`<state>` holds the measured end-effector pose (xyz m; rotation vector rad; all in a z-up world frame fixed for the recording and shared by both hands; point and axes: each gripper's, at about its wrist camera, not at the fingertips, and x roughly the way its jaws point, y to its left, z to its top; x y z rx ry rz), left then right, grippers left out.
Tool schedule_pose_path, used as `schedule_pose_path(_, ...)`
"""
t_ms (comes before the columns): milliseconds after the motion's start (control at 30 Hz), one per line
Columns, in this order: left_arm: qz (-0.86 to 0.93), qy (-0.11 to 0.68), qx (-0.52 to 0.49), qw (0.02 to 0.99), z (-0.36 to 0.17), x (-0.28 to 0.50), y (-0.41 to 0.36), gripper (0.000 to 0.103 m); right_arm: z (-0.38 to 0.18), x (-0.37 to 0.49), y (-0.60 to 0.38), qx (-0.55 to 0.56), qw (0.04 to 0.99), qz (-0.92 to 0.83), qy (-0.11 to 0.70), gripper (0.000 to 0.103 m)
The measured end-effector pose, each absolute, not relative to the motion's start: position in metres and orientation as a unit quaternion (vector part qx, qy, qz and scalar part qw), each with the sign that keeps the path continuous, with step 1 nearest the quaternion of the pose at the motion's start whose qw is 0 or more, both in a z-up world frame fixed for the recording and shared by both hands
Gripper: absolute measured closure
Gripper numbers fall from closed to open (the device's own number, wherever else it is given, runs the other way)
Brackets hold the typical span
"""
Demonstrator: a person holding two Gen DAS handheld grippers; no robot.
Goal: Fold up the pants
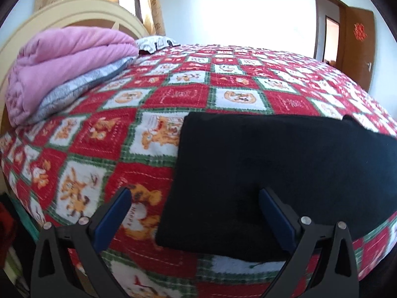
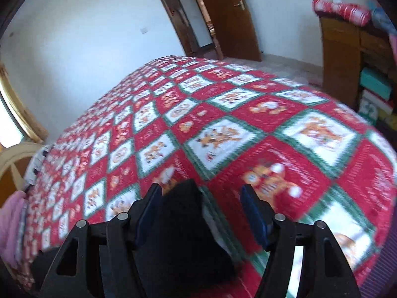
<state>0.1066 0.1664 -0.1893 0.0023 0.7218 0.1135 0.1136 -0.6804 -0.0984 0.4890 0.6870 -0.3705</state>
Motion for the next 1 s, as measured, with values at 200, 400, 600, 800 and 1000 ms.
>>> schedule_pose_path(200,0.056,0.353,-0.026,0.933,-0.191,0.109,0.169,0.000,-0.117,0.101,-0.662,0.158,0.896,-0.206,0.360,0.038)
schedule_pose_path(400,0.081,0.332,0.034,0.939,-0.180,0.110,0.164,0.000,-0.109,0.086,-0.655,0.195,0.905,-0.192,0.324,0.039)
schedule_pose_path(600,0.062,0.341,-0.032,0.938,-0.192,0.111,0.181,0.000,-0.114,0.054,-0.680,0.299,0.891,-0.173,0.295,0.041)
schedule_pose_path(800,0.047,0.342,-0.063,0.936,-0.198,0.111,0.187,0.000,-0.116,0.047,-0.675,0.292,0.892,-0.173,0.299,0.048)
schedule_pose_path(1000,0.045,0.336,-0.076,0.938,-0.201,0.109,0.188,0.000,-0.122,0.053,-0.666,0.282,0.902,-0.157,0.288,0.049)
